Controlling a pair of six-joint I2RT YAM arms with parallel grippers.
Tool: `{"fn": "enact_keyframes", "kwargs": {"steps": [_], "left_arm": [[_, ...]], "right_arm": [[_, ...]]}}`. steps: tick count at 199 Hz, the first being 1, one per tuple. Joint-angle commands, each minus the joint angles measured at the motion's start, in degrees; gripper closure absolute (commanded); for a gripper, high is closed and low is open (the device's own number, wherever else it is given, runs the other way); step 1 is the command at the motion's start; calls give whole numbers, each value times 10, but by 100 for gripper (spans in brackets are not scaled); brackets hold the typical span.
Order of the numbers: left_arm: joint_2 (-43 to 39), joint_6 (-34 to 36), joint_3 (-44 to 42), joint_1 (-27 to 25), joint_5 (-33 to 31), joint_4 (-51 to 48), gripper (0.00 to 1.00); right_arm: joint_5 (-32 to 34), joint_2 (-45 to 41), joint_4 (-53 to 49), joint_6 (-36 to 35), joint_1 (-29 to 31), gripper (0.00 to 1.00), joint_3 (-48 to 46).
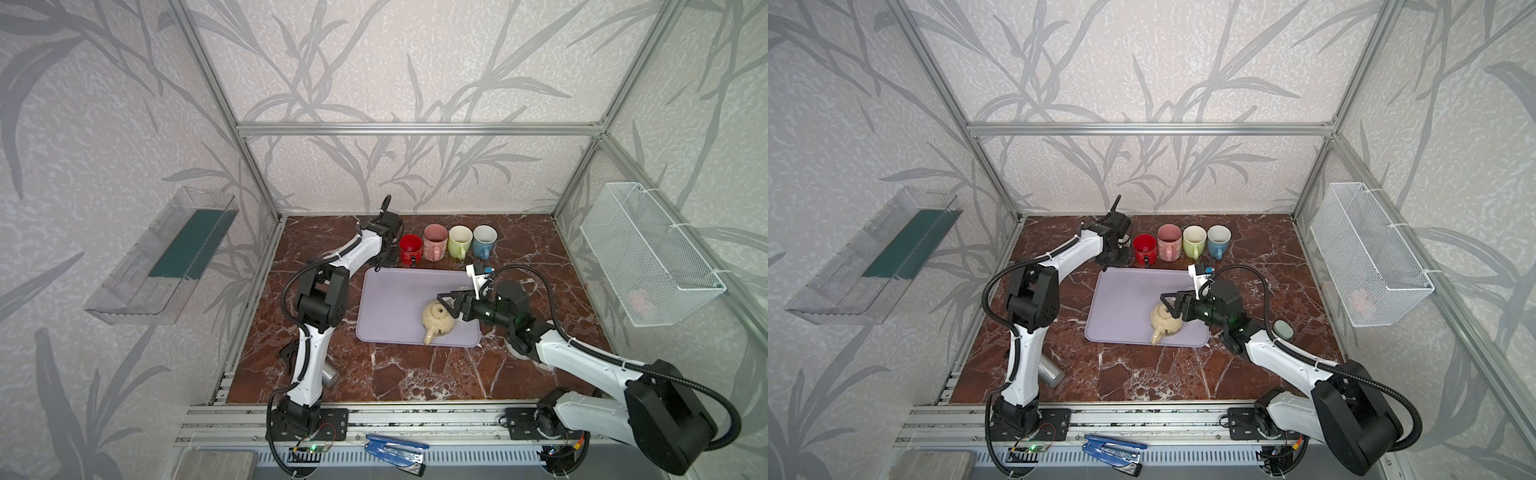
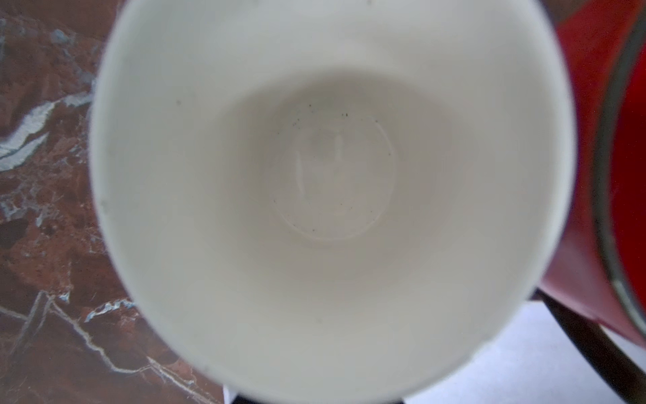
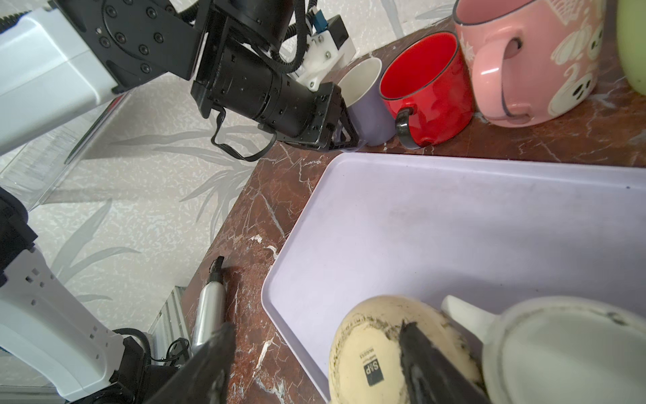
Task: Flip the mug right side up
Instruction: 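Lower the lavender mug beside the red mug and open the left gripper, then move the right gripper over the upside-down cream mug while the left withdraws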
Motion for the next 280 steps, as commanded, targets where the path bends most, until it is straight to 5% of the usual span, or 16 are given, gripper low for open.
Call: {"fn": "enact_keyframes", "kwargs": {"steps": [1, 81, 151, 206, 280], "left_arm": [[-38, -4, -11, -4, -16, -4, 70], [-121, -5, -63, -10, -13, -2, 58], [-315, -24, -238, -17, 42, 70, 53], [-467, -50, -343, -25, 90, 88, 22], [-646, -55, -447, -28, 96, 92, 13]], "right_arm": [[1, -15, -7, -4, -3, 27, -3], [30, -45, -126, -28, -4, 27, 38], [82, -102, -265, -52, 12, 27, 79], [90, -136, -345, -50, 35, 25, 70], [51, -56, -296, -2, 41, 22, 59]]}}
